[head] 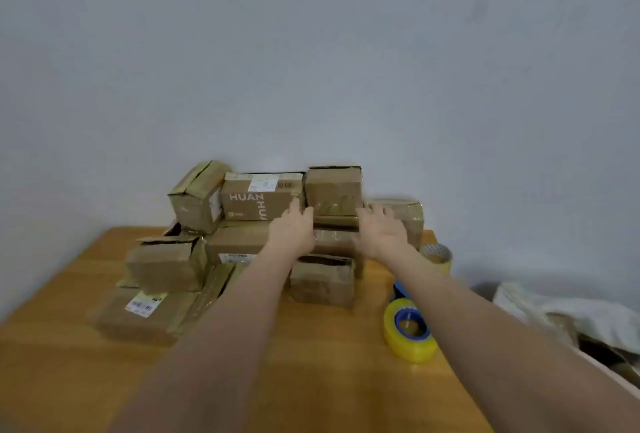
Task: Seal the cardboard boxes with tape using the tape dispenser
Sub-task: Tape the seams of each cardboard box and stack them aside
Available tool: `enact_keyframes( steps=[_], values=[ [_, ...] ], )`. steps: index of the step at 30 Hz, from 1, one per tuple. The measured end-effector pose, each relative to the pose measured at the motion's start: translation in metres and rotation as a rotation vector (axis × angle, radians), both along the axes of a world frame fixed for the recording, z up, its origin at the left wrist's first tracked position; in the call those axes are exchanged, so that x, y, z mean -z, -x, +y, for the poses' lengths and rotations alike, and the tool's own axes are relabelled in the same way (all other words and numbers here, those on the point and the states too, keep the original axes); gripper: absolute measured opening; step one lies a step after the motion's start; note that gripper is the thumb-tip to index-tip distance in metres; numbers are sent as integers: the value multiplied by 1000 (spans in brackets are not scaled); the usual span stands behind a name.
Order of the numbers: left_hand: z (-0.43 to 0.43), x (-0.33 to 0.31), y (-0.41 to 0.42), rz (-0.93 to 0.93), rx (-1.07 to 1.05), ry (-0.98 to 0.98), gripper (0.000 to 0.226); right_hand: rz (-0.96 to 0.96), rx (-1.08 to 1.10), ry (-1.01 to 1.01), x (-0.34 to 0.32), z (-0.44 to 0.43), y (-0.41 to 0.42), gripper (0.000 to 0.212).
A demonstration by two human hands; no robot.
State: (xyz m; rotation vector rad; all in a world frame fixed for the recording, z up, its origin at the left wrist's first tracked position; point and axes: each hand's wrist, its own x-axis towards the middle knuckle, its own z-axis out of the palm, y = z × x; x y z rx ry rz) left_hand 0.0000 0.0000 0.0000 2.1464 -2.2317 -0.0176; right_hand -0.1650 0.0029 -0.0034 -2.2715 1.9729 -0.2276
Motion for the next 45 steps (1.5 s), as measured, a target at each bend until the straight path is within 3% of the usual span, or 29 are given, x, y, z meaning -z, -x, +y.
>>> enact_keyframes(
  steps=[8, 13, 22, 26, 29, 34, 39, 45],
  values=[
    [24, 71, -20, 183, -98, -168, 59, 11, -21, -145, 65, 12, -4, 48],
    [20, 114, -30, 347, -146, -192, 66, -32, 0, -255, 100, 4, -12, 62],
    [-24, 162, -38, 548, -201, -88, 70, -525, 318, -405, 151, -35, -25, 77],
    [-40, 172, -35, 650, -307, -85, 64, -800, 468, -408, 163, -52, -30, 66],
    [-48, 181, -33, 716, -322, -113, 64, -883, 472, -401, 165, -59, -35, 55],
    [-47, 188, -37, 696, -354, -123, 67, -731, 442, -445, 173, -57, -34, 59],
    [-29, 188, -45, 605, -306, -154, 56, -444, 350, -459, 172, -37, -27, 60],
    [16, 191, -41, 582, -267, -170, 43, -357, 246, -446, 172, -3, -14, 50]
  ],
)
